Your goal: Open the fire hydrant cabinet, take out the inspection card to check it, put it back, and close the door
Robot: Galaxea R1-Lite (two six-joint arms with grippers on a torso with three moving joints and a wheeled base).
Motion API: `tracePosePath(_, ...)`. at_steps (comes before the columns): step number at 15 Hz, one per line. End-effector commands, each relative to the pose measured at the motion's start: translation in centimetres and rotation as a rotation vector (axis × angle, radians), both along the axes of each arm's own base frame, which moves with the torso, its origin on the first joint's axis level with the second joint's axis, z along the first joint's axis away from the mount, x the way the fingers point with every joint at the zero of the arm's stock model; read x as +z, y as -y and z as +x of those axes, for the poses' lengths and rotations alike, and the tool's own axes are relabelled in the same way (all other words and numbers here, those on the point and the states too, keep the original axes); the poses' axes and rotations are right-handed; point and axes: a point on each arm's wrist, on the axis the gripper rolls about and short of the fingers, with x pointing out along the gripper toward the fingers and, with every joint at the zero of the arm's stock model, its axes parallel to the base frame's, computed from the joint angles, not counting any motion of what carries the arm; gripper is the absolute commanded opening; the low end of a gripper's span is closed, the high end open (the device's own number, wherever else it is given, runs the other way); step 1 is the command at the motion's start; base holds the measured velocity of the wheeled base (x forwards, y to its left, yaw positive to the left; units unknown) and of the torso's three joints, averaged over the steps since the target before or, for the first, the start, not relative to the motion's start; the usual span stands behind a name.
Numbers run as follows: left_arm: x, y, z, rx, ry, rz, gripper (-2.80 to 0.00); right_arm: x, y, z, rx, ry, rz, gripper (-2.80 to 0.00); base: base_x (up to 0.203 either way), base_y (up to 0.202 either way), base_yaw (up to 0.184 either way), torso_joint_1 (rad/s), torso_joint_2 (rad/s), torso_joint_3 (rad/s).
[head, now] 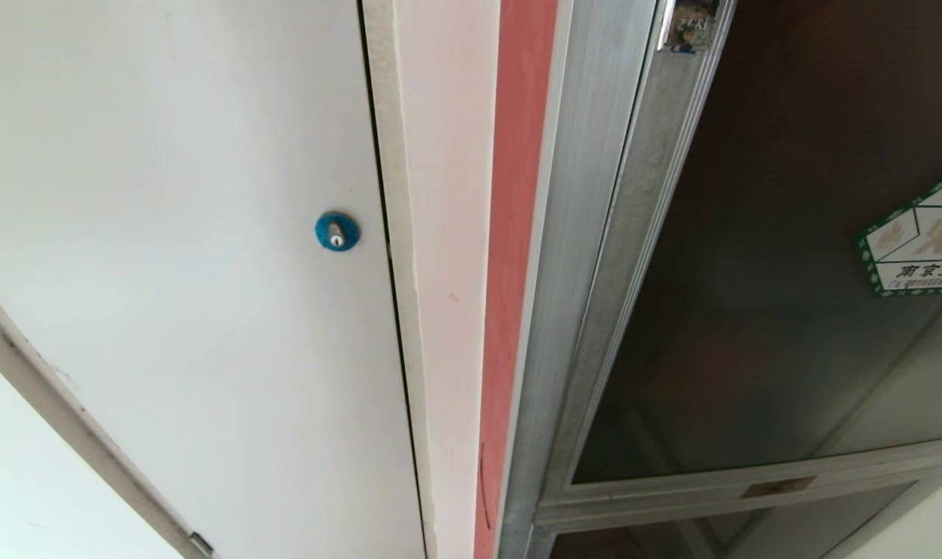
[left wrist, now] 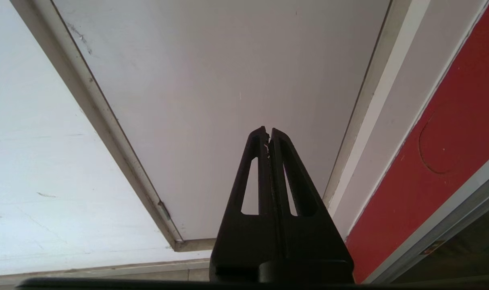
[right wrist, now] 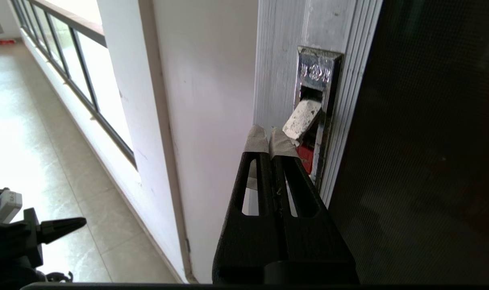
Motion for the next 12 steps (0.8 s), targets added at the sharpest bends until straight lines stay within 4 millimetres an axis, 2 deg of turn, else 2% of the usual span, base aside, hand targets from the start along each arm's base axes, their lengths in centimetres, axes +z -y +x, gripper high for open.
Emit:
tracePosePath(1, 0.0, 0.0, 0.0, 0.000, 0.000, 0.000, -2.80, 0.3, -0.2, 0.2, 0.001, 0.007, 0.005, -2.80, 0.000, 0.000, 0.000, 0.000, 0.00, 0.000)
tracePosePath(4, 0.0, 0.0, 0.0, 0.000, 0.001, 0.000, -2.80, 1.5, -0.1, 0.1, 0.001, 0.025, 0.020, -2.80, 0.000, 0.000, 0.000, 0.000, 0.00, 0.000)
tracePosePath(12, 0.0, 0.0, 0.0, 0.001, 0.001, 0.000, -2.80, 0.9, -1.1, 1.4, -0.003, -0.011, -0.008, -2.80, 0.000, 0.000, 0.000, 0.000, 0.00, 0.000)
